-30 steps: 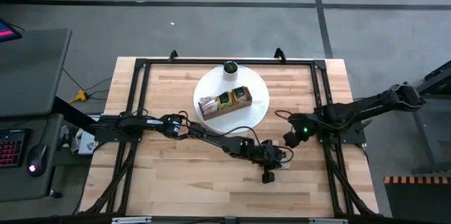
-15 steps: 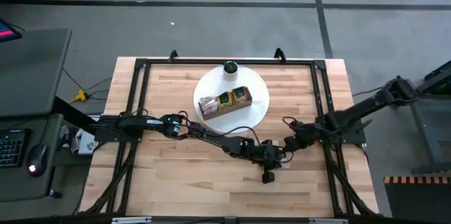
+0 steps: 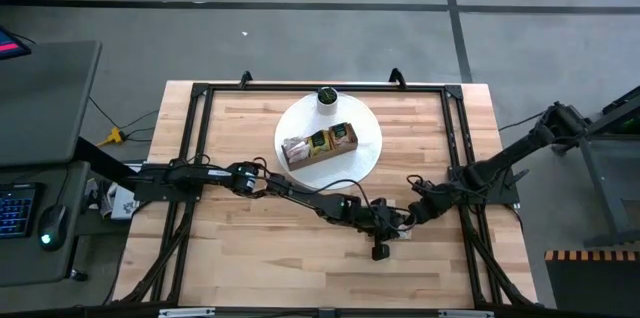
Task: Pick & Place Tea
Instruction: Put the brown tea bag into the right section of the wooden organizer
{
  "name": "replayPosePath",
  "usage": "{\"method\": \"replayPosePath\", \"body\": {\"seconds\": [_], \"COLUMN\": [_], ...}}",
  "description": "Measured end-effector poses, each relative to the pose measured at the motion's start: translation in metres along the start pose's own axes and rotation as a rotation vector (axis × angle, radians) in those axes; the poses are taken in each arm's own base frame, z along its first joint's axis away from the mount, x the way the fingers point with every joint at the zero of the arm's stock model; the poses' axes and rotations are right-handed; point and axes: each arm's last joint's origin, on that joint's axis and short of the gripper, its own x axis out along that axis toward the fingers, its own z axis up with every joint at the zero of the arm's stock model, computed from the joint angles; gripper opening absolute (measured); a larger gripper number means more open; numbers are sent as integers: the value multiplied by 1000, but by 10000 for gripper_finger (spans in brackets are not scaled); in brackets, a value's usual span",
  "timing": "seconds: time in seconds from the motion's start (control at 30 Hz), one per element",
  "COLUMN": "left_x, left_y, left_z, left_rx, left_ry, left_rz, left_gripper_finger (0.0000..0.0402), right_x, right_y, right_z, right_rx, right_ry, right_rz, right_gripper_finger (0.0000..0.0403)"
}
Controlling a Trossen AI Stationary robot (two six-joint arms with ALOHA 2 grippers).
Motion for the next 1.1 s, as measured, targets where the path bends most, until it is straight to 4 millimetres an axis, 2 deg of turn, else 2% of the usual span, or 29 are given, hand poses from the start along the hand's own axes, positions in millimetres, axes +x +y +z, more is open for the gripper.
{"method": "replayPosePath", "body": {"seconds": [0.37, 0.5, 0.83, 0.97, 1.1], "left_x": [0, 0, 0, 0, 0], "left_y": [0, 0, 0, 0, 0], "left_z": [0, 0, 0, 0, 0], "left_rx": [0, 0, 0, 0, -1], "left_ry": [-1, -1, -2, -2, -2], "left_rz": [1, 1, 5, 5, 5], "left_gripper_finger": [0, 0, 0, 0, 0], "right_x": [2, 2, 10, 13, 13], "right_y": [-1, -2, 1, 0, -1], "right_z": [2, 3, 5, 6, 6], "right_rx": [-24, -24, -49, -58, -60], "right_ry": [-62, -92, -98, -101, -109], "right_rz": [-2, -15, -10, -17, -31], "right_gripper_finger": [136, 137, 173, 161, 132]}}
